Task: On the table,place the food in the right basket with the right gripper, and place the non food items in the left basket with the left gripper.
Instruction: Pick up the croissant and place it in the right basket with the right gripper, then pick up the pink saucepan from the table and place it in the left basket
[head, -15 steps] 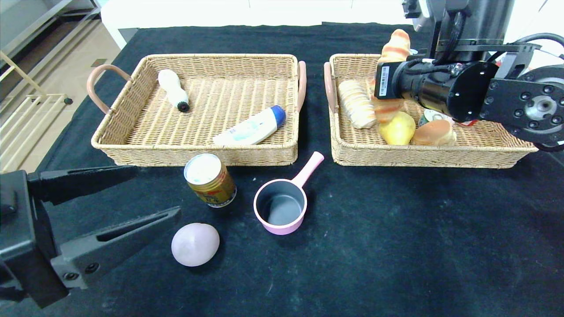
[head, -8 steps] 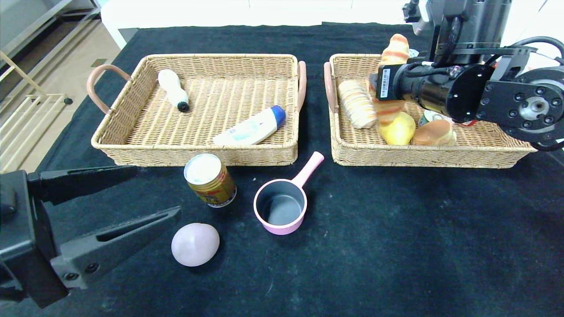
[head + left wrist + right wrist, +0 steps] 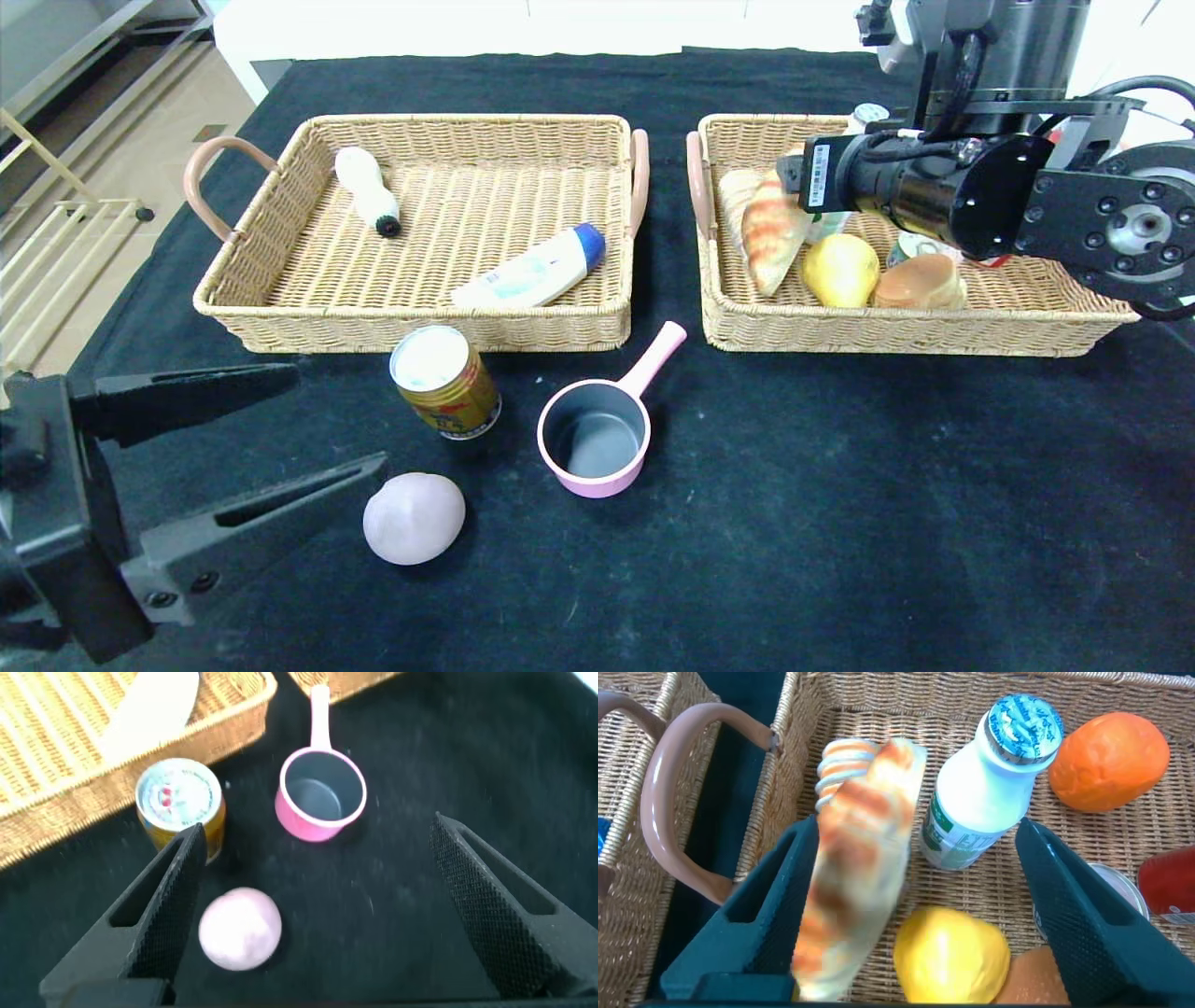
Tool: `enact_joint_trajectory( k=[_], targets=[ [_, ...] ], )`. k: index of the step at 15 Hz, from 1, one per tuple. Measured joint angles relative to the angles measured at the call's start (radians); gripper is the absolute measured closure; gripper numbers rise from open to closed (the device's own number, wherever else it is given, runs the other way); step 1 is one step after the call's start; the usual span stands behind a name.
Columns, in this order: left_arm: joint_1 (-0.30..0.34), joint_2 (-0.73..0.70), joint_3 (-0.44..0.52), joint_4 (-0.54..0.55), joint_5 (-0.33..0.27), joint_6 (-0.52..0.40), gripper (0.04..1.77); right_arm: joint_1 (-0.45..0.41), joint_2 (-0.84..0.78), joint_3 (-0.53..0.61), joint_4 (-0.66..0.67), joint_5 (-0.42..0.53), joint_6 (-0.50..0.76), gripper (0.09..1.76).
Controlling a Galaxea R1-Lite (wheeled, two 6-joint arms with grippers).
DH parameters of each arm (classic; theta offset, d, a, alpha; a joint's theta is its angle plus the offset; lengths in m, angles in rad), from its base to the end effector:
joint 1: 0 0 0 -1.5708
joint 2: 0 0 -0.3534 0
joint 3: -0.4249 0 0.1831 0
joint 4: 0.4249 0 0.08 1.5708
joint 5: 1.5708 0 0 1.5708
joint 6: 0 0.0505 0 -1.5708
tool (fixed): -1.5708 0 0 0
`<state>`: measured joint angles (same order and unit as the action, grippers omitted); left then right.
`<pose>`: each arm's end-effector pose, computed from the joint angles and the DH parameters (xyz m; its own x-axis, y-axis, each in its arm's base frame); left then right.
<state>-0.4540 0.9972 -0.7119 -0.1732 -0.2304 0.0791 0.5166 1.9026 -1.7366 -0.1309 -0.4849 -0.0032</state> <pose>0.1009 -0.0621 0.3079 0.7693 -0.6295 -0.1089 0.6369 0.7691 0.0531 0.3740 0.1854 0.3766 0.9990 0.0314 -0.0310 -0.0320 0.9993 -0.0196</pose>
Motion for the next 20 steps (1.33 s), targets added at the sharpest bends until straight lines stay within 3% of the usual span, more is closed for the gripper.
enact_joint_trajectory(
  k=[7,10,15,20],
  targets=[
    [0.000,-0.002,-0.014,0.000,0.000,0.000,0.09,0.034,-0.085,0.091,0.014,0.020,-0.003,0.20],
    [0.000,-0.003,-0.014,0.000,0.000,-0.001,0.09,0.091,-0.176,0.243,0.014,0.055,-0.003,0.18],
    [0.000,0.000,-0.014,0.003,0.003,-0.002,0.09,0.270,-0.376,0.520,0.007,0.132,-0.006,0.16],
    [-0.009,0.013,-0.014,0.003,0.036,-0.002,0.09,0.348,-0.536,0.753,-0.002,0.319,-0.010,0.15]
  ],
)
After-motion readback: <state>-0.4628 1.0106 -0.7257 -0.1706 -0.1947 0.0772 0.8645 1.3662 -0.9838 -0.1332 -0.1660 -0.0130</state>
